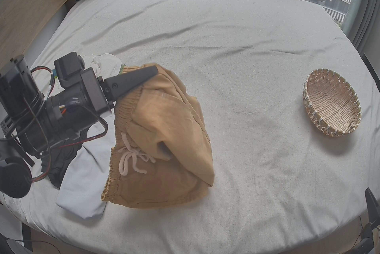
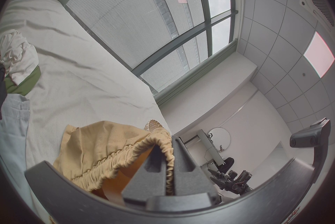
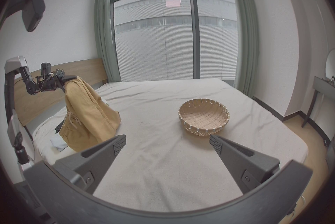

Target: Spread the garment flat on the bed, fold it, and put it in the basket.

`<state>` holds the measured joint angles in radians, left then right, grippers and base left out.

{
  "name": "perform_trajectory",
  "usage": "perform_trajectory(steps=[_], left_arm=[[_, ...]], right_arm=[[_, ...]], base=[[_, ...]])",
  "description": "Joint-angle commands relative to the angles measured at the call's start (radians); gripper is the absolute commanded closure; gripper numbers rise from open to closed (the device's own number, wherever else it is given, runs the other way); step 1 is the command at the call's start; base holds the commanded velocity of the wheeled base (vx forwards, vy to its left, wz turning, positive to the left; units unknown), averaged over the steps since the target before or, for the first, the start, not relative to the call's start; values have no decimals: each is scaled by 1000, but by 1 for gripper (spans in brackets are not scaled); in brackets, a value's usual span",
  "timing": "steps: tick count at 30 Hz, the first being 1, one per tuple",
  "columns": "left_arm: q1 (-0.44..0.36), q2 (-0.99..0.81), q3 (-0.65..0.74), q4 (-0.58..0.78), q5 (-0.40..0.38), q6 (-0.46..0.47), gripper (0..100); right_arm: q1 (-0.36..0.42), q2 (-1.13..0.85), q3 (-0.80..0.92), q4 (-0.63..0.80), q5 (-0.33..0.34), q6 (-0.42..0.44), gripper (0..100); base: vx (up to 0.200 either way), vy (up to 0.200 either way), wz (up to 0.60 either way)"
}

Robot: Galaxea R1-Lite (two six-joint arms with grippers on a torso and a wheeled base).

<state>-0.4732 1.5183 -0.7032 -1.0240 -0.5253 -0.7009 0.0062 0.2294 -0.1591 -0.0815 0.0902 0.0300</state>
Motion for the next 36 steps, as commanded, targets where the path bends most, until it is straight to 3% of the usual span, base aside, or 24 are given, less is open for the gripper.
perform_trajectory(steps=[1, 8, 12, 13, 17, 24, 36], left_arm=[[-21, -9, -127, 48, -10, -11, 100], [-140, -10, -206, 73, -7, -68, 100], [-168, -26, -216, 62, -9, -78, 100], [-191, -52, -216, 53, -9, -123, 100], [-176, -44, -180, 68, 1, -166, 100], [-133, 22, -50, 47, 2, -154, 100], [-139, 65, -36, 18, 4, -152, 100]], right_arm=[[46, 222, -88, -17, 25, 11, 0], [44, 286, -77, -86, 40, 11, 0], [44, 285, -65, -89, 40, 11, 0], [44, 283, -46, -90, 40, 11, 0], [43, 286, -23, -92, 42, 11, 0], [43, 298, -25, -96, 43, 11, 0], [43, 355, -59, -149, 48, 13, 0]], base=[[0, 0, 0], [0, 0, 0], [0, 0, 0], [0, 0, 0], [0, 0, 0], [0, 0, 0], [0, 0, 0]])
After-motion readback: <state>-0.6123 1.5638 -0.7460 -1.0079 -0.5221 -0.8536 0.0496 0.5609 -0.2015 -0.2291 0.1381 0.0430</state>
